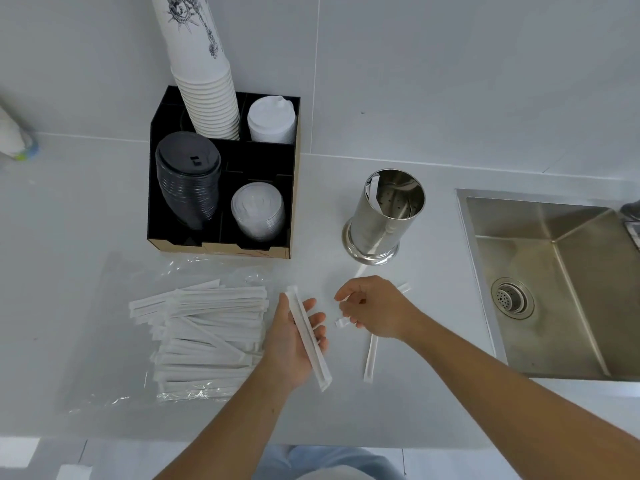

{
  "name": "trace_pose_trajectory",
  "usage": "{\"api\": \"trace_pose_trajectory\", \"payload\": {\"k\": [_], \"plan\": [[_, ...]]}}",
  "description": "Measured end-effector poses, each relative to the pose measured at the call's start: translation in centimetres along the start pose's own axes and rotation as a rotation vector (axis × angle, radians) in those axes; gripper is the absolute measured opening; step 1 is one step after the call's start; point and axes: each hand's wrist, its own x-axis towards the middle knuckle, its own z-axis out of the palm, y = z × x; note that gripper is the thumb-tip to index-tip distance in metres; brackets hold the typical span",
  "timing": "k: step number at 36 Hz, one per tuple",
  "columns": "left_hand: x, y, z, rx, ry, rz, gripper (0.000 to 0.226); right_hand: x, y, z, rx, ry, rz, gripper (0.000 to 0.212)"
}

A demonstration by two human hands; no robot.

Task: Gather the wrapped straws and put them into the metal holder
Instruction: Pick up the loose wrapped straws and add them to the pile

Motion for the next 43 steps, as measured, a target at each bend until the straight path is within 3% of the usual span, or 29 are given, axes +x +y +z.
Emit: {"api": "trace_pose_trajectory", "payload": {"k": [3, 9, 16, 19, 25, 30, 33, 43], "plan": [[0.3, 0.0, -0.3, 0.008, 0.009, 0.007, 0.052, 0.8, 1.9, -1.0, -0.32, 0.086, -0.088, 0.017], [0.6, 0.2, -0.9, 0.04, 0.034, 0.029, 0.05, 2.4, 4.1, -1.9, -0.856, -0.066, -0.075, 0.031], [0.3, 0.5, -1.2, 0.019, 0.064, 0.048, 0.048, 3.3, 3.5, -1.9, -1.24, -0.162, -0.234, 0.021], [0.1, 0.7, -1.2, 0.009, 0.063, 0.053, 0.048, 3.5, 3.8, -2.1, -1.274, -0.193, -0.27, 0.019], [0.0, 0.8, -1.2, 0.009, 0.056, 0.096, 0.055, 3.3, 3.6, -2.6, -1.051, -0.18, -0.208, 0.012], [-0.1, 0.8, -1.1, -0.015, 0.005, 0.093, 0.059, 1.2, 1.1, -2.6, -0.365, -0.047, -0.102, 0.03], [0.0, 0.6, -0.5, -0.031, -0.012, 0.076, 0.062, -0.2, -0.6, -1.3, 0.01, -0.075, 0.031, 0.018], [0.0, 0.0, 0.9, -0.029, -0.136, 0.027, 0.07, -1.5, -1.9, 2.2, 0.136, -0.122, 0.028, 0.01]]}}
